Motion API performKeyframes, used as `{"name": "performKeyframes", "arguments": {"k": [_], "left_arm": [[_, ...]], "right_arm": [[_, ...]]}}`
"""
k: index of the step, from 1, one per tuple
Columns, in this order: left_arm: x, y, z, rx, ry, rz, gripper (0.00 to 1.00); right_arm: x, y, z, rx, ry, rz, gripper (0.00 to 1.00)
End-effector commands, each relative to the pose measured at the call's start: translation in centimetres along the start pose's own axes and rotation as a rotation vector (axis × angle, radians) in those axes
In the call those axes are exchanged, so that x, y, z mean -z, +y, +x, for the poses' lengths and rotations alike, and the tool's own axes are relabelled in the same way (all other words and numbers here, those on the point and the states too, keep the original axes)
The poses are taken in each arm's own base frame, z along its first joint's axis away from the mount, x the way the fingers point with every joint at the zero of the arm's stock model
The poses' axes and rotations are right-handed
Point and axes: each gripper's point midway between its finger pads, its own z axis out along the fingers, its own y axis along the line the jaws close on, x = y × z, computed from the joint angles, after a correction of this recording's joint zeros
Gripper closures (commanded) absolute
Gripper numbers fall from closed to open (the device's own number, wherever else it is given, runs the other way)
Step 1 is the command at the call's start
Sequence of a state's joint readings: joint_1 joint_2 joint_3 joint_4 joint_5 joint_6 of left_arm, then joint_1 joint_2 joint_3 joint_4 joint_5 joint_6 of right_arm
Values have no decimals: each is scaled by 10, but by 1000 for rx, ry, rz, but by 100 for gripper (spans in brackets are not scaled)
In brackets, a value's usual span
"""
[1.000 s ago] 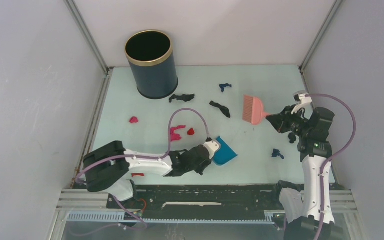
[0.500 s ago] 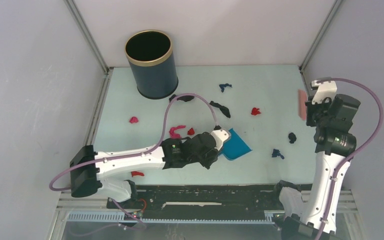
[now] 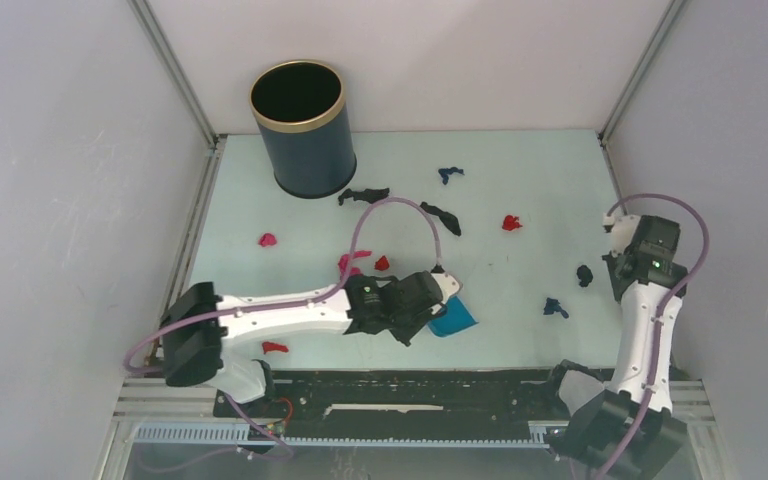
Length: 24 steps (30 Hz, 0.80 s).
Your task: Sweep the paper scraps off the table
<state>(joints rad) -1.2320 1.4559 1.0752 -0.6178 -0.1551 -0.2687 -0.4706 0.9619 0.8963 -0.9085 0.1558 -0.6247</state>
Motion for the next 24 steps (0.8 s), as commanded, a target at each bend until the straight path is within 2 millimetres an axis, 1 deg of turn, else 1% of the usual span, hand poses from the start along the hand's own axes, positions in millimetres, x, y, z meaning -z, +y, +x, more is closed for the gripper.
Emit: {"name": "performKeyframes", "arguments": {"k": [1,4,6,7,8,10,11,14,16,18,20,22,24], "left_arm": [[-22,-3,9,-55,68,0,96],[-35,-4,21,-40,80,7,96],[-40,-6,25,-24,75,21,95],[-41,-7,26,-18,70,25,95],[-42,-7,27,-14,67,27,95],[-45,-9,27,-8,54,37,95],[-46,-10,27,-7,48,42,95],[-51,-10,28,-2,39,44,95],[-51,-10,27,-1,34,44,94],[-48,-11,24,-3,22,48,94],[-43,-11,22,-2,9,53,94],[-36,-12,19,-3,0,67,94],[-28,-15,18,-5,-11,92,94]], "right_arm": [[-3,27,-13,95,18,-74,100],[1,72,-25,215,-7,-208,100],[8,100,-37,275,-60,-277,100],[10,107,-42,277,-71,-292,100],[15,123,-49,313,-94,-325,100],[24,144,-61,340,-117,-387,100],[32,155,-72,345,-137,-427,100],[56,192,-93,362,-198,-584,100],[70,207,-106,365,-233,-643,100],[85,212,-119,362,-262,-678,100],[97,209,-129,360,-282,-688,100],[105,195,-136,353,-307,-644,100],[106,175,-138,331,-325,-582,100]]}}
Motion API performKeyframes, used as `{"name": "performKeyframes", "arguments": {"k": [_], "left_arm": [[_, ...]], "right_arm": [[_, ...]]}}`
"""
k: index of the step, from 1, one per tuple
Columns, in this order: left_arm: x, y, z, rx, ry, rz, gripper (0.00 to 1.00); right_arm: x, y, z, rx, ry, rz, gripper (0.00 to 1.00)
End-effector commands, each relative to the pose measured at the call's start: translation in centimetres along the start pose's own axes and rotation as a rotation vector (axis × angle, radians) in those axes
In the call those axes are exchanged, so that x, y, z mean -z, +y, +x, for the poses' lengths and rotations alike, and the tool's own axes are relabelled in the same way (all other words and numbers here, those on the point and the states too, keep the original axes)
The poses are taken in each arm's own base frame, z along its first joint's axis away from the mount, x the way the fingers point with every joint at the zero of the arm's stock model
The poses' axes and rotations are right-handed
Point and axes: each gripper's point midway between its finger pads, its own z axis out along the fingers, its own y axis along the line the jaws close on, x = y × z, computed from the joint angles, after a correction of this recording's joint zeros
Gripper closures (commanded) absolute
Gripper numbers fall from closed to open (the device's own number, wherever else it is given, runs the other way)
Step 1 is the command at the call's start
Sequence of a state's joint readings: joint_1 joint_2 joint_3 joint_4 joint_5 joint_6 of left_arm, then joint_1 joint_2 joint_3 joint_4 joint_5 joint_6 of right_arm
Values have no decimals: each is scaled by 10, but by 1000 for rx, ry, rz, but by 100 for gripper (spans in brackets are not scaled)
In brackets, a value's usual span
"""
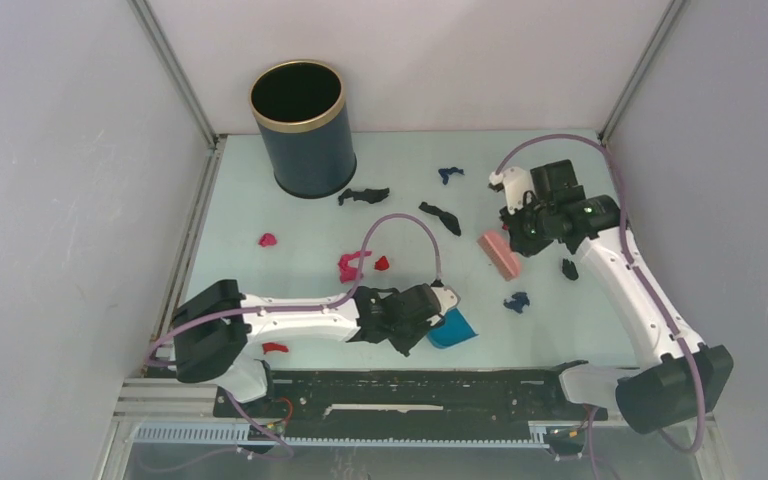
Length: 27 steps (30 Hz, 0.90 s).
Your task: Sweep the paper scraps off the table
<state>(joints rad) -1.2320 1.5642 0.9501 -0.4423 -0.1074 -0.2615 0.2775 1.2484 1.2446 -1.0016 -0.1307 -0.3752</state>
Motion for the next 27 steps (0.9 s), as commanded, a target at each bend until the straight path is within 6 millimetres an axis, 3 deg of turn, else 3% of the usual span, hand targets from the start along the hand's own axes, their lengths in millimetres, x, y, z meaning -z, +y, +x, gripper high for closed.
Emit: {"name": "performKeyframes", "arguments": {"k": [1,5,9,13,17,21,23,27], "left_arm": [[25,-11,-17,4,-83,71,94],[33,-13,-14,0,-73,94,94],[33,-15,-9,-30,-15,91,95],[29,-21,-4,-83,48,102,96],[20,-29,-7,-85,105,115,96],[8,-31,-19,-84,101,101,98],[-1,-29,-27,-91,84,76,100],[-16,-27,-42,-95,70,35,100]], "right_arm": [[37,-20,-4,-45,-51,95,100],[50,-52,40,-83,90,250,100],[38,-70,92,-98,246,346,100],[26,-69,104,-109,266,350,100],[12,-38,92,-114,217,200,100],[1,16,75,-41,158,-49,100],[2,47,67,-8,122,-189,100],[17,81,55,19,62,-338,100]]}}
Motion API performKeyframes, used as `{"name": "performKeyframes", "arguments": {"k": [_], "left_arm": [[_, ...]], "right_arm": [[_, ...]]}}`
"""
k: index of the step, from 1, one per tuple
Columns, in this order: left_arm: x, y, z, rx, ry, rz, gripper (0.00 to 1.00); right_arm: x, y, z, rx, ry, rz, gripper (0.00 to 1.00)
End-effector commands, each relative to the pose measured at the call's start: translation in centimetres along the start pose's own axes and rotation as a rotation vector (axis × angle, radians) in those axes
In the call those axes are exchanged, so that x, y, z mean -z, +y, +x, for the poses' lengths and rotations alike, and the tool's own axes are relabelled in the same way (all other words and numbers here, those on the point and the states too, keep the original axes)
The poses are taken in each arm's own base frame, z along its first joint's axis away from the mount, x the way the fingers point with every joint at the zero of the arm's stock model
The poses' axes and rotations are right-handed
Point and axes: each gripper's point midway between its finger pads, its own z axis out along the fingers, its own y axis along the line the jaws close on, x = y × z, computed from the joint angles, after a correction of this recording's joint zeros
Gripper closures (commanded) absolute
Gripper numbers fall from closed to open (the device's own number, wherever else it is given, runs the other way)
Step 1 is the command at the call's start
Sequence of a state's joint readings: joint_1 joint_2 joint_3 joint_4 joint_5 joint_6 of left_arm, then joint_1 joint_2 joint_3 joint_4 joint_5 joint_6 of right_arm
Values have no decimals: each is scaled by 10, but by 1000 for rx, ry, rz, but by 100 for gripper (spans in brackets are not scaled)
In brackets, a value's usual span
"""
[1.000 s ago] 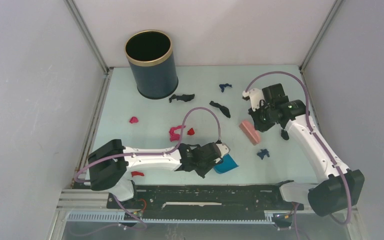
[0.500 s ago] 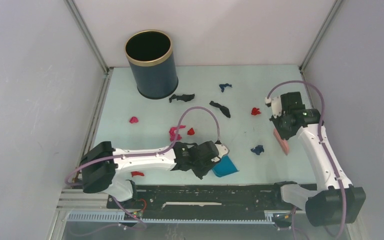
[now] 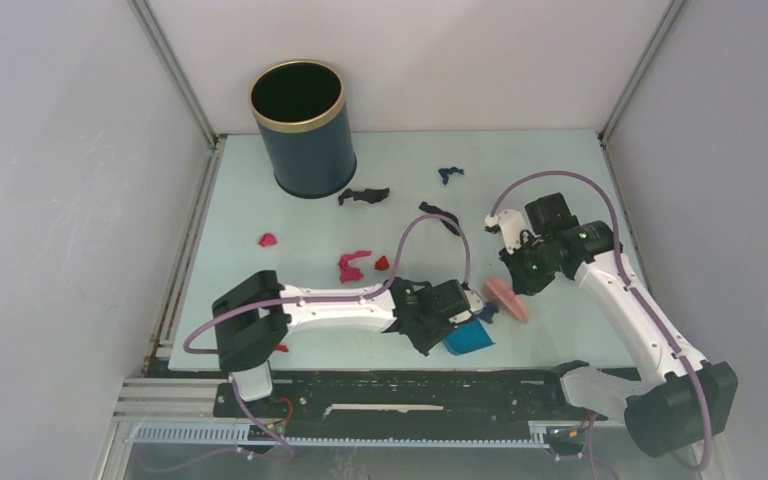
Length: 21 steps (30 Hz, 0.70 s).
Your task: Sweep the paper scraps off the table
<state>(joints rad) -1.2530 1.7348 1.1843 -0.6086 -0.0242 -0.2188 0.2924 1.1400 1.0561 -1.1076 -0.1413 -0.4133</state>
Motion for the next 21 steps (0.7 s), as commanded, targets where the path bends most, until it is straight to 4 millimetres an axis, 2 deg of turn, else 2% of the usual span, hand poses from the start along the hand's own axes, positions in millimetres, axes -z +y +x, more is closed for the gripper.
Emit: {"name": "performKeyframes", "arguments": {"k": [1,4,6,9,12,15,18,21], "left_arm": [[-8,2,-29,-25,-54,-40,100],[-8,5,-40,-16,-90,-70,100],[-6,8,-44,-3,-117,-89,100],[-3,12,-44,24,-147,-105,100],[2,14,-46,53,-203,-112,100],[4,15,-45,69,-249,-106,100],[6,12,-42,72,-219,-97,100],[12,6,-40,69,-170,-74,100]], "right_arm": [[24,60,-20,32,-126,-292,100],[37,67,-14,64,-139,-315,100],[40,51,-4,96,-115,-212,100],[51,7,9,110,-107,-20,100],[67,-40,10,47,-158,89,100],[83,-76,7,11,-139,175,100],[94,-127,3,-52,-101,358,100],[95,-170,5,-81,-24,519,100]]}}
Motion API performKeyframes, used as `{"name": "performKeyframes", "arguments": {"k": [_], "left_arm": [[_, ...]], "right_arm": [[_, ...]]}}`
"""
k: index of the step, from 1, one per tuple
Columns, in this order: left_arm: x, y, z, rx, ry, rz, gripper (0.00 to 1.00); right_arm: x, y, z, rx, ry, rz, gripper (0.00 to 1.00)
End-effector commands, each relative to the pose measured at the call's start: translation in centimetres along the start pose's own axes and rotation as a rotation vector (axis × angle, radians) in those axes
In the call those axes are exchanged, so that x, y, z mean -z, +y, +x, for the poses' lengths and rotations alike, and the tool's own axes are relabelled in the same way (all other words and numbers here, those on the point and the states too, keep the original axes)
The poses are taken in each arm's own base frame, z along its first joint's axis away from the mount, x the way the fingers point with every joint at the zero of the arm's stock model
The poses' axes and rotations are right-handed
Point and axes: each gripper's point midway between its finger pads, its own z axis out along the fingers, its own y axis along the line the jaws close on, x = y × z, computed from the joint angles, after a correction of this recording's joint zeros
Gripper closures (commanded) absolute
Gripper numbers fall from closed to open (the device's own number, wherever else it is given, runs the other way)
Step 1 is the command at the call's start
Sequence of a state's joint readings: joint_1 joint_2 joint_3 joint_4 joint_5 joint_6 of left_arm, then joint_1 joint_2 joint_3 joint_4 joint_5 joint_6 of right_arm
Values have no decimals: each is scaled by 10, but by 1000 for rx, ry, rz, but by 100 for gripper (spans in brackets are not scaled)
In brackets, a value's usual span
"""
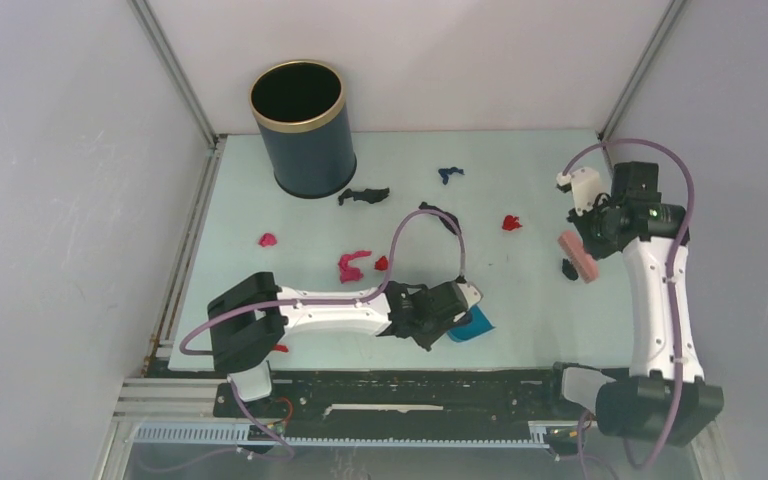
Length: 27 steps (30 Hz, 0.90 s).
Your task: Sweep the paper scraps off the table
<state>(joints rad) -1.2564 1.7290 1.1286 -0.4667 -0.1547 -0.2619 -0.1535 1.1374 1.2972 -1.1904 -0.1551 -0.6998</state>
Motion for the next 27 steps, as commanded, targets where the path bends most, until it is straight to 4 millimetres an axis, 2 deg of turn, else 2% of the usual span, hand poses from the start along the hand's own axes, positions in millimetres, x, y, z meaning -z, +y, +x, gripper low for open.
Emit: {"name": "performKeyframes", "arguments": {"k": [1,4,7,10,11,13,16,20,24,27], "left_arm": [[25,-10,-22,16,-18,29,100],[35,-13,-21,8,30,30,100],[38,-16,-23,-3,50,44,100],[34,-13,-23,-28,81,18,100],[30,-11,-21,-39,98,4,100],[23,-10,-20,-53,119,-13,100],[11,-15,-18,-55,146,1,100],[-4,-17,-14,-51,180,-9,100],[-14,-17,-17,-53,185,-23,100],[-16,-16,-23,-45,168,-39,100]], "right_arm": [[-6,-72,-9,23,79,276,100],[-23,-91,-9,-37,120,270,100],[-40,-108,-1,-79,152,284,100],[-63,-105,7,-91,184,234,100],[-69,-97,7,-107,184,188,100],[-76,-69,4,-133,165,56,100],[-74,-22,-5,-169,136,-119,100],[-70,31,-8,-141,136,-253,100],[-57,94,-8,-54,141,-404,100],[-32,139,-15,-51,115,-584,100]]}}
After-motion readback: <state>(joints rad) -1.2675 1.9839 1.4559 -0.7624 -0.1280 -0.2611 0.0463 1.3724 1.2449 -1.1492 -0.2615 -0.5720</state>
